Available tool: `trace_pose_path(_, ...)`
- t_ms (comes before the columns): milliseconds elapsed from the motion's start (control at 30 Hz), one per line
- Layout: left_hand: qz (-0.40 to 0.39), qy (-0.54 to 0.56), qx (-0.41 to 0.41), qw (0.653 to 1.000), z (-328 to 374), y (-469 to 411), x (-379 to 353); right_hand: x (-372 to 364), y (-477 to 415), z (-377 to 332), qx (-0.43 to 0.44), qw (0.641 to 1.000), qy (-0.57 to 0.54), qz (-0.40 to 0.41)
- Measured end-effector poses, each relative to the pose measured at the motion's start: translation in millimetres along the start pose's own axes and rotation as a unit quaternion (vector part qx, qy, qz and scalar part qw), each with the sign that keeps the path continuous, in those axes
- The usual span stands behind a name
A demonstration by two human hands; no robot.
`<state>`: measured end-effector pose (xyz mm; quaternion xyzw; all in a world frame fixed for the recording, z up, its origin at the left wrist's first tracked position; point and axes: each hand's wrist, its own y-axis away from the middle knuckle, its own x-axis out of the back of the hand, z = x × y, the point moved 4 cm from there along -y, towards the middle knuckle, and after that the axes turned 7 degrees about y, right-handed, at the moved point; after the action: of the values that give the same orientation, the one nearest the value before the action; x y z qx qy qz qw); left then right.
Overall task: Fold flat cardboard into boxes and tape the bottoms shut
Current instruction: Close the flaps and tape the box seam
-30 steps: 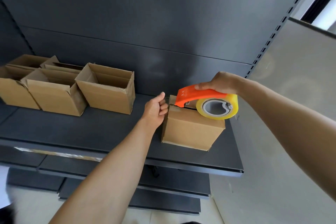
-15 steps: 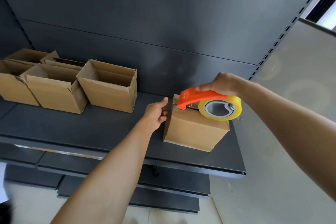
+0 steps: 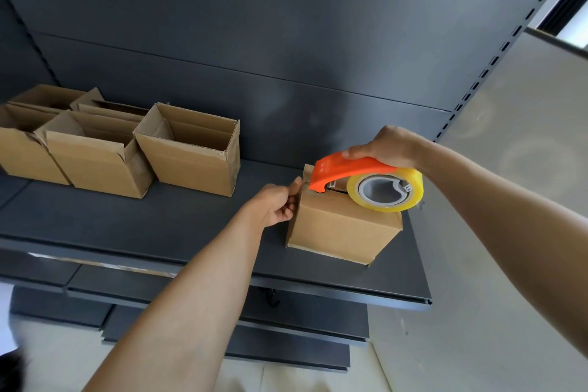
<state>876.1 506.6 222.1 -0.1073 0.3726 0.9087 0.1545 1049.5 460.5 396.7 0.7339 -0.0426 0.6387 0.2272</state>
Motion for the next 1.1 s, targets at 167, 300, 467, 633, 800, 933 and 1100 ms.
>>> trace_pose_path(167, 0.012, -0.043, 0.044, 0.998, -10, 3, 1, 0, 0, -3, -0.001, 1.000, -0.005, -0.003)
trace_pose_path(300, 0.016, -0.051, 0.042, 0.998, -17, 3, -1, -1, -2, -4, -0.001, 1.000, -0.013, -0.007)
trace_pose_path(467, 0.107, -0.131, -0.129, 0.977, 9, 12, -1, 0, -4, -4, 0.003, 1.000, -0.019, -0.008)
trace_pose_path(633, -0.197, -0.182, -0.214, 0.939, 26, 34, -25, 0, -6, -4, 0.011, 0.999, -0.024, -0.019)
trace_pose_path(800, -0.181, -0.376, -0.182, 0.891, 20, 33, -34, 0, -8, -5, 0.021, 0.999, -0.021, -0.035)
trace_pose_path(933, -0.163, -0.395, -0.177, 0.887, 18, 28, -35, 5, -6, 2, 0.033, 0.998, -0.016, -0.049)
trace_pose_path(1100, -0.159, -0.416, -0.169, 0.879, 20, 29, -41, 5, -10, 20, 0.044, 0.995, -0.001, -0.093)
